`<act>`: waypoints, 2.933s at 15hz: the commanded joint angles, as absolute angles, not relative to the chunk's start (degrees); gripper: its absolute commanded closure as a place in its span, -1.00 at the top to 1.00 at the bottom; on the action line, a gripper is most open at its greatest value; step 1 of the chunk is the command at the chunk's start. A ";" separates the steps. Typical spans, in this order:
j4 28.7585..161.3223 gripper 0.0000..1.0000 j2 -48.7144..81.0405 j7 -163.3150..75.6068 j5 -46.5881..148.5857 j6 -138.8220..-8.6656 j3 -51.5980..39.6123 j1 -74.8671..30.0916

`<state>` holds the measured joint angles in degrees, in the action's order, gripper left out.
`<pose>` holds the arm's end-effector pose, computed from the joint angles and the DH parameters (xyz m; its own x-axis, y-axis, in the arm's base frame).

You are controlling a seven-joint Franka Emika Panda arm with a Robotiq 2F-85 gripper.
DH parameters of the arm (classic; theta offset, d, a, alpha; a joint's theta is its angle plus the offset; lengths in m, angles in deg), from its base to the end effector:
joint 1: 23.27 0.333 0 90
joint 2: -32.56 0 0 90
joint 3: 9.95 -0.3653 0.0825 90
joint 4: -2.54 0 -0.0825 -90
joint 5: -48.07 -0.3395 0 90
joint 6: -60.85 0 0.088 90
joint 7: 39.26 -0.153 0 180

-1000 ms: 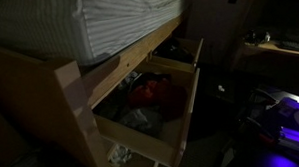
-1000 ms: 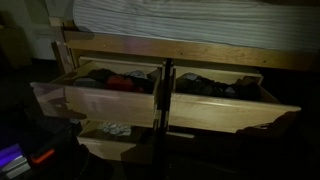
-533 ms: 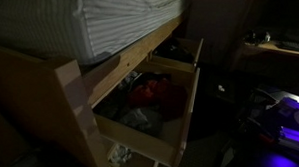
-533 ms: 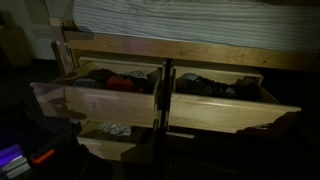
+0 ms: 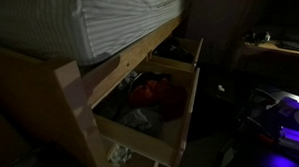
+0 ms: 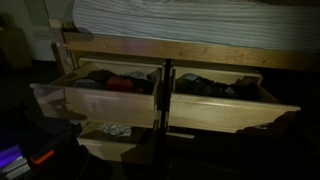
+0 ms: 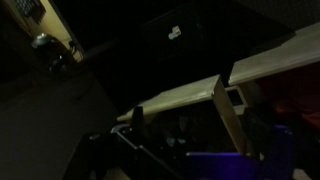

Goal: Take the green garment out of the top right drawer, put it in the top left drawer then close both drawers

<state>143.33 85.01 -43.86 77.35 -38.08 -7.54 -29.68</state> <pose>0.1994 -0.1043 0.5942 0.9699 -0.1353 0.2023 -0.2140 -0.8697 0.4447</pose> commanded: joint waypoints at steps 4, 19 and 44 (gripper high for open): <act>142.87 1.00 85.32 -43.27 77.05 -37.74 -7.26 -29.77; 149.23 1.00 69.32 -16.03 67.43 -54.48 10.82 -28.20; 130.17 1.00 18.17 -59.65 70.52 -98.75 10.82 -25.69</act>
